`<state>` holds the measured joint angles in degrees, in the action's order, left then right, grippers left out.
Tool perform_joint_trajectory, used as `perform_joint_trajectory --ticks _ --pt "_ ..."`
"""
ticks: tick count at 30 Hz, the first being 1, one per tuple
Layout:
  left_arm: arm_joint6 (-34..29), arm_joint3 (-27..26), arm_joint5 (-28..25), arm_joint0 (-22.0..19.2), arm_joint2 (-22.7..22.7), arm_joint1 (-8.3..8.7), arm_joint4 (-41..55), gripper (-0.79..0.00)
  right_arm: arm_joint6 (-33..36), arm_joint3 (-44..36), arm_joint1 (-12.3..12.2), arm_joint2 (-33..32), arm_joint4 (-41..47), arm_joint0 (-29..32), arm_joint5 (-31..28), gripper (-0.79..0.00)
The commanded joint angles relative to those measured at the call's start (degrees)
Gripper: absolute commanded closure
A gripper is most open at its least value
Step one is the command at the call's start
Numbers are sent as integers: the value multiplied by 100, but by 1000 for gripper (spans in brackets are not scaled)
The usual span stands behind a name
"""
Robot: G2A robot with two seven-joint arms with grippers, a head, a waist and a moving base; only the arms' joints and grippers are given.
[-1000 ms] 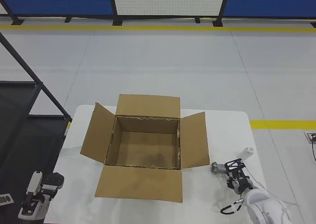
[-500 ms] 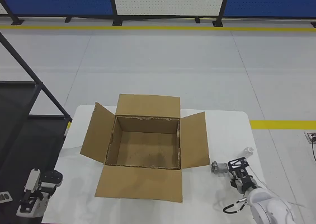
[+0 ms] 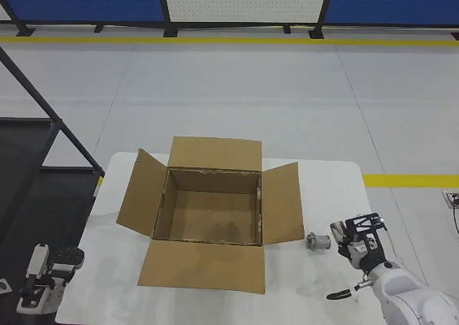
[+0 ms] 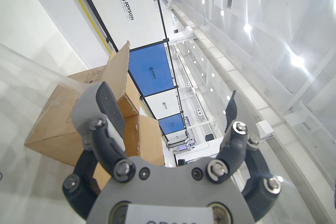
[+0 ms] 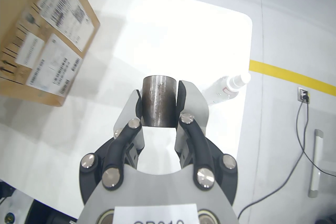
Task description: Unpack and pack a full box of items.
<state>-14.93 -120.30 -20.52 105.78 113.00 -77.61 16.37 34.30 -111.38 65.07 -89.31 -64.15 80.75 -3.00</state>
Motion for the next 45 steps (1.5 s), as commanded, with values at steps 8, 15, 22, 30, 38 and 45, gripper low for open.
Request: perform_joint_trajectory --ticks 8,15,22,30,38,45 --pt "17 101 -103 44 186 -1 290 -785 766 -222 11 176 616 -610 3 0" --pt "8 169 -89 42 358 3 434 -785 1410 379 -7 400 115 -893 77 0" --pt "-117 119 -1 -48 309 16 289 -785 1271 951 -24 204 252 -663 90 0" --pt "-136 31 81 -124 138 19 64 -785 1086 1178 -73 -194 444 -253 -147 0" --pt "-54 -5 88 -107 88 14 -16 -785 1073 1668 -88 -135 481 -385 -352 0" --pt "14 -53 67 -72 27 7 -87 -785 1064 1726 -106 -138 509 -398 -460 0"
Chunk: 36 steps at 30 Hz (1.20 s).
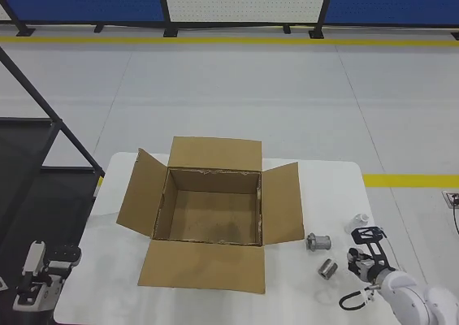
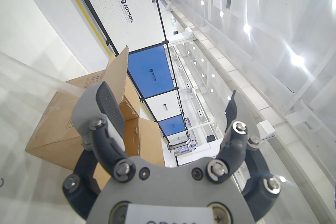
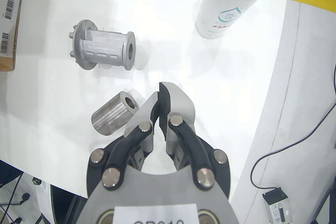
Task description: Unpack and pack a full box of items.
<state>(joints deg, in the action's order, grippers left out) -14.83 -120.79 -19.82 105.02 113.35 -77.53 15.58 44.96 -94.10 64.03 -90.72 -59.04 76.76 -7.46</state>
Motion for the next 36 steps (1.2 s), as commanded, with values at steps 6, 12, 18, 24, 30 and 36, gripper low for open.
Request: perform_joint_trajectory --ticks 6,12,18,24,30,36 --pt "35 -9 -25 21 -35 -4 -55 -785 -214 -218 -45 -27 -25 167 -656 0" --pt "42 -9 -48 34 -53 -5 -73 -785 -448 -422 -85 14 -209 396 -1181 -289" --pt "40 0 -51 42 -56 -4 -77 -785 -498 -325 -73 302 -333 297 -1186 -366" --pt "27 33 -68 38 -42 -2 -43 -785 -459 -139 -54 568 -440 76 -1084 -409" --pt "17 72 -74 20 -18 1 -13 -785 -452 -8 -32 774 -442 -82 -964 -449" --pt "17 81 -64 1 3 4 15 -785 -529 100 -3 979 -465 -232 -827 -754"
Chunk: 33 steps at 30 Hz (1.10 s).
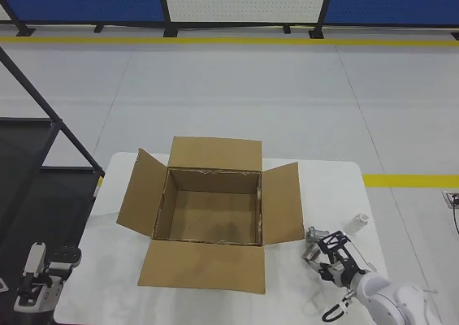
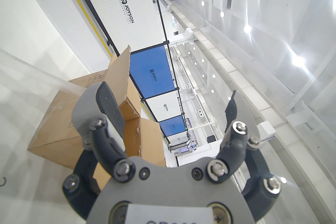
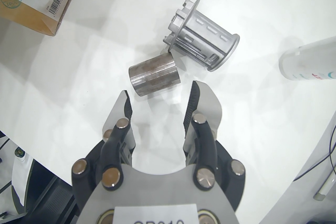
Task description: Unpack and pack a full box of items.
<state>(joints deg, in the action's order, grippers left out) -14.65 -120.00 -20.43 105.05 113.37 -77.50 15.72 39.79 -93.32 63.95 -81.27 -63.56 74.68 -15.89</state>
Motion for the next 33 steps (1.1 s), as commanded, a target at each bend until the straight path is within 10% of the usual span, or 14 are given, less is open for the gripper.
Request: perform_joint_trajectory --ticks 1,21,33 --pt "-3 4 -3 -3 2 1 2 -785 -32 45 8 56 -26 -54 48 -779" --pt "44 23 -20 28 81 -1 74 -785 -116 732 116 681 -236 -669 344 -727" --pt "48 27 -17 24 100 -2 76 -785 -97 772 122 705 -287 -727 364 -286"
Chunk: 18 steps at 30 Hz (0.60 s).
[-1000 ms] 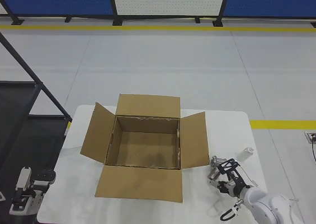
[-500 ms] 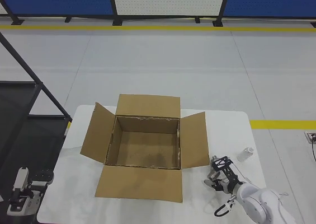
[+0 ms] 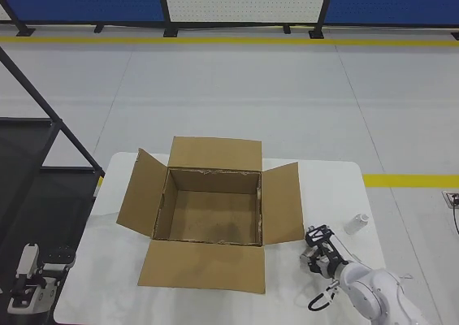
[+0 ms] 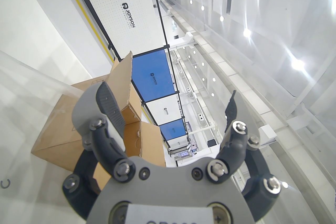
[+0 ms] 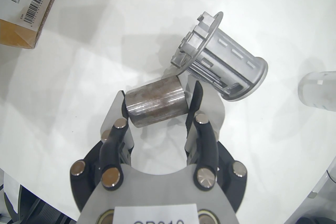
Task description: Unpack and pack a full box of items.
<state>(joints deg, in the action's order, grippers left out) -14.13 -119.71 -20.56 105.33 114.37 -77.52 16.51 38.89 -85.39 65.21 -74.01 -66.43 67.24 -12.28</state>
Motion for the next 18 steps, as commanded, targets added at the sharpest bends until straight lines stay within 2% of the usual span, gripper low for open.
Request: perform_joint_trajectory --ticks 1,3,5,14,18 --pt "-12 1 -13 -7 1 1 -5 -785 -14 -51 -9 -45 -5 41 5 -206" --pt "-16 7 -14 -16 1 2 -5 -785 -42 -137 -24 -110 18 111 -63 -126" --pt "-18 10 -7 -26 0 2 -6 -785 -43 -237 -46 -214 35 198 -117 0" --pt "-38 4 28 -65 -33 5 -34 -785 -130 -1070 -188 -950 239 872 -593 0" --pt "-41 6 19 -74 -40 5 -25 -785 -78 -1314 -215 -1061 215 1058 -623 0"
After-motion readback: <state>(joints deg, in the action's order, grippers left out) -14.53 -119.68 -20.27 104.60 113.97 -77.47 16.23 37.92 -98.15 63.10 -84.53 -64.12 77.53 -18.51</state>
